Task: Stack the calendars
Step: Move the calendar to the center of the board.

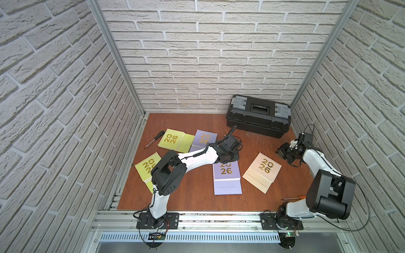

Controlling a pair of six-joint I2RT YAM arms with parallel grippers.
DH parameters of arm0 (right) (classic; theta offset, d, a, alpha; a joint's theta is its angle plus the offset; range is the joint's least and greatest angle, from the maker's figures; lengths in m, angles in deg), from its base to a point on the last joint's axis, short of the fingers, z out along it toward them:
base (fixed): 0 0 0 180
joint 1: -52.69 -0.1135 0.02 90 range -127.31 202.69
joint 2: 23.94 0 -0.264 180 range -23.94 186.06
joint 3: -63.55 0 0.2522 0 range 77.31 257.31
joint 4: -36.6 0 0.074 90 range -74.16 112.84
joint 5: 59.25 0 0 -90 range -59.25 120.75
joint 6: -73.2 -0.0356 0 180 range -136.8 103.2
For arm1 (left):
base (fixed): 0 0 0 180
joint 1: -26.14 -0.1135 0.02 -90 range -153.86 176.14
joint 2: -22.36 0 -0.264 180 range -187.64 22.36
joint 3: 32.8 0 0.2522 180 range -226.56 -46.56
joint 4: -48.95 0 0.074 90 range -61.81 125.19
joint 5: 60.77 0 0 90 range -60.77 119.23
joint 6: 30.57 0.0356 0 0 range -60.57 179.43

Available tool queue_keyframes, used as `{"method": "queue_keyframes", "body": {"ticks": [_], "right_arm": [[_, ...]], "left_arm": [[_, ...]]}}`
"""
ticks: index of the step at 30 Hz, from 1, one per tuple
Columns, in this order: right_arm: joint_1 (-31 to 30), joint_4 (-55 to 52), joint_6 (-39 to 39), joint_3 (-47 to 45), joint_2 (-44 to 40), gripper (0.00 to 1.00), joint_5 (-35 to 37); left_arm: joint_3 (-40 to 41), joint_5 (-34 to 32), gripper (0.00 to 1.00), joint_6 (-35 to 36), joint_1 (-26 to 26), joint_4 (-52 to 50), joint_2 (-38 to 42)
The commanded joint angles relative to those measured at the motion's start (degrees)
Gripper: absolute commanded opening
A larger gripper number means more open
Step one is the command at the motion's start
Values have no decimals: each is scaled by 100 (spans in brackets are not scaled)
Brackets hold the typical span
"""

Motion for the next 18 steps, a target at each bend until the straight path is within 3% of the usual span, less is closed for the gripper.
{"method": "queue_keyframes", "body": {"ticks": [1, 11, 15, 18], "right_arm": [[103, -394, 290, -348, -453, 3, 117], [713, -537, 780, -923, -834, 13, -436], [856, -515, 844, -1203, -1048, 24, -379], [902, -426, 825, -1305, -1005, 37, -413]], "left_arm": [[-483, 87, 0, 160, 58, 32, -302], [-1237, 205, 0, 74, 167, 150, -1049], [-1548, 254, 0, 67, 223, 111, -1334], [-1756, 296, 0, 47, 243, 103, -1508]]}}
